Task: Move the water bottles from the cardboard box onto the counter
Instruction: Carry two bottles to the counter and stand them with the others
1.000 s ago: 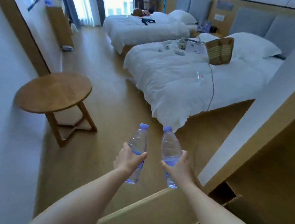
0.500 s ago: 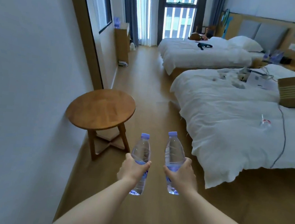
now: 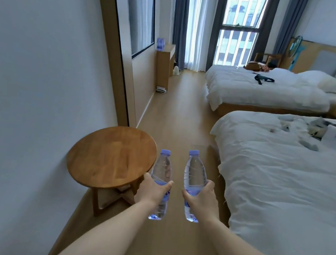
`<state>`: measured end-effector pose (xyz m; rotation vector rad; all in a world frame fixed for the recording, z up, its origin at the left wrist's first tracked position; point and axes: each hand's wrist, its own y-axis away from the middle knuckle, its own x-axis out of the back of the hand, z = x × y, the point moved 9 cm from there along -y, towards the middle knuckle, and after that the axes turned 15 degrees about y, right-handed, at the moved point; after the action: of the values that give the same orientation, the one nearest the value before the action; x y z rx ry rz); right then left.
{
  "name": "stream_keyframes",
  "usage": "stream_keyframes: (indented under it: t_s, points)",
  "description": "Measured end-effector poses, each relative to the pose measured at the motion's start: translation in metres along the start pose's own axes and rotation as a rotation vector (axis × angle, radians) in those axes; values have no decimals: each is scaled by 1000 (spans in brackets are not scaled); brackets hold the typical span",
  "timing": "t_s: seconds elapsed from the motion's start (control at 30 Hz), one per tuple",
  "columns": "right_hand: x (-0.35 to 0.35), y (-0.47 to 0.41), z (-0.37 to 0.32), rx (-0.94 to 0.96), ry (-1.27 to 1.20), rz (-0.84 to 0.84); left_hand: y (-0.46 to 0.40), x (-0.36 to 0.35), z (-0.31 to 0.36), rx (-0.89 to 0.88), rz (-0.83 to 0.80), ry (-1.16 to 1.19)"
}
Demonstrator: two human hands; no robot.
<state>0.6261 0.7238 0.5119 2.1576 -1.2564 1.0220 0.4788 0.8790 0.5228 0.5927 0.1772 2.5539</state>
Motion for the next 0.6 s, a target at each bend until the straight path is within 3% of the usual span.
stream_keyframes:
  t_s: [0.6]
  points:
    - [-46, -426, -69, -73, -21, 42, -416, -108, 162, -40, -45, 82]
